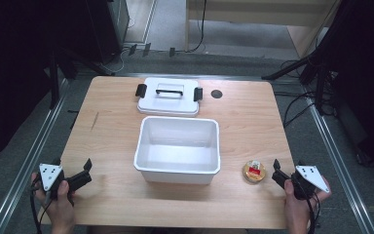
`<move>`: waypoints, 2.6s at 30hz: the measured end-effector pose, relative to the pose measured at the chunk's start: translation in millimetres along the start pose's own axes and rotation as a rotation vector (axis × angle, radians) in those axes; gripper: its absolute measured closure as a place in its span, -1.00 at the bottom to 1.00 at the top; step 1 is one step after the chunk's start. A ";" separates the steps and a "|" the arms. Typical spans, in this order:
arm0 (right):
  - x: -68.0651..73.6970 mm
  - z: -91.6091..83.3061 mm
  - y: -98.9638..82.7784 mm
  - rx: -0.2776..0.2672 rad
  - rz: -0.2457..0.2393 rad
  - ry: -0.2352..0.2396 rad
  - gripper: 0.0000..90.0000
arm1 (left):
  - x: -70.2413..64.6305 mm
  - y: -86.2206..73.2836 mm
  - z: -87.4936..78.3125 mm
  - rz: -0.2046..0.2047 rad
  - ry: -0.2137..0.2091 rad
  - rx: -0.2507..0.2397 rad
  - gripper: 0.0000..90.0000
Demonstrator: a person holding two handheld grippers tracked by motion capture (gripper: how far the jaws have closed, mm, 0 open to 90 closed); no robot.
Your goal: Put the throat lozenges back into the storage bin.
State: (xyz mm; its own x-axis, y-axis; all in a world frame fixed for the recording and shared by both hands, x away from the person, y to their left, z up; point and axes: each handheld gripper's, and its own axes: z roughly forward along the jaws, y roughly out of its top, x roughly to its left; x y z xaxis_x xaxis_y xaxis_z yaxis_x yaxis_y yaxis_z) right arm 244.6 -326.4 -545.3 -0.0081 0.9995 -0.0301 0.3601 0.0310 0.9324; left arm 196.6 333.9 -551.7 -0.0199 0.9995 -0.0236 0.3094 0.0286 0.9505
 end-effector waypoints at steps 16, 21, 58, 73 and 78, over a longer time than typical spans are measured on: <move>6.2 -10.2 10.5 0.063 -0.077 0.087 -0.43 | 7.8 0.0 -0.4 -0.089 0.013 -0.004 -1.00; 10.5 -23.8 26.4 0.114 -0.089 0.117 -0.47 | 7.1 0.0 -0.6 -0.084 0.018 -0.003 -1.00; 71.0 18.8 67.2 0.875 -0.296 0.287 -0.71 | 7.3 0.8 1.7 -0.080 -0.046 0.014 -1.00; 96.0 49.1 67.5 1.040 -0.385 0.237 -0.71 | 8.9 1.0 2.7 -0.094 -0.077 0.020 -1.00; 96.6 56.6 67.6 1.067 -0.373 0.222 -0.70 | 9.2 1.2 3.2 -0.095 -0.082 0.026 -1.00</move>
State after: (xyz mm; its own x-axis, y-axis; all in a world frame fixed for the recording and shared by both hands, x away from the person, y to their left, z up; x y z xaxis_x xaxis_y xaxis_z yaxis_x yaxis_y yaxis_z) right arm 320.9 -227.9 -505.6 -0.4065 0.9104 -0.0772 0.9058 0.4126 0.0962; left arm 199.8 343.2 -551.7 0.0273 0.9898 -0.1396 0.3347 0.1226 0.9343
